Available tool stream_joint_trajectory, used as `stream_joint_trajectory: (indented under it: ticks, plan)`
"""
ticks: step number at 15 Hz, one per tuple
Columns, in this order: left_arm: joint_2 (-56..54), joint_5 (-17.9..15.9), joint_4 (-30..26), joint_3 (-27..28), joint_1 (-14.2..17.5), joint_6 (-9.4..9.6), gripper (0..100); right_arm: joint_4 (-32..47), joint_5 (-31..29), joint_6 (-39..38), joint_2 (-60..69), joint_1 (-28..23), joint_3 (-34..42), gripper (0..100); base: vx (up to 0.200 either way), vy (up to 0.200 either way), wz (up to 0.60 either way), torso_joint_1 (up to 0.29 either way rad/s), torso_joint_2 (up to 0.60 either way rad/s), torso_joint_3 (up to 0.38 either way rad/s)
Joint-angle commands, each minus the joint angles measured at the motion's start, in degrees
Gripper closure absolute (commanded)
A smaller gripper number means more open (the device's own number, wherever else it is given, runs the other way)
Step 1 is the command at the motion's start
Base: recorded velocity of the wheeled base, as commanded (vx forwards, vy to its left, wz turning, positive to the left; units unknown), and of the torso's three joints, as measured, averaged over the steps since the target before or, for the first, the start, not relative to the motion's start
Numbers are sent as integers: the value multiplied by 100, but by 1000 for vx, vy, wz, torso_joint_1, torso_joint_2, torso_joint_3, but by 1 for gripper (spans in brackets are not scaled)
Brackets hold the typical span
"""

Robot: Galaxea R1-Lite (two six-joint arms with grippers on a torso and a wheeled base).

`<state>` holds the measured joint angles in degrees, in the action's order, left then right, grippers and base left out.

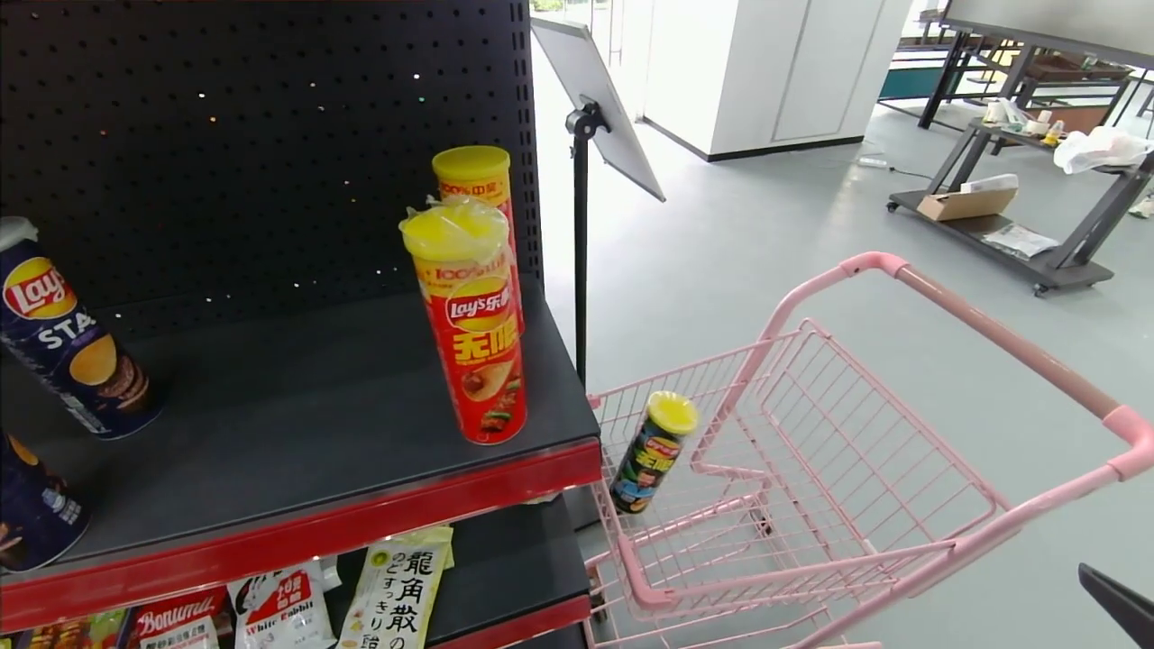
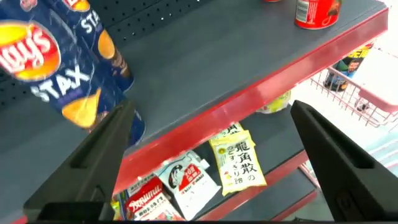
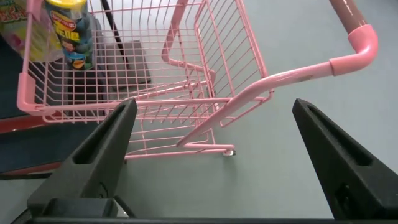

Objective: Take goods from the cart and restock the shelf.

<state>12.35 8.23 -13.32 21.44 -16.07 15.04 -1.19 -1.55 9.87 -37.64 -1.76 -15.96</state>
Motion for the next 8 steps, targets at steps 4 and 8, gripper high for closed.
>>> stream_joint_trajectory:
  ticks: [4,8]
  plan:
    - [-391,3,-12,-88,-2,-1,0,-12,5,6,-50,9,-4,0,0,0,0,-146,356,207]
    - [-488,12,-12,-149,-2,-1,0,-39,23,129,-112,35,-48,0,0,0,0,-164,406,234]
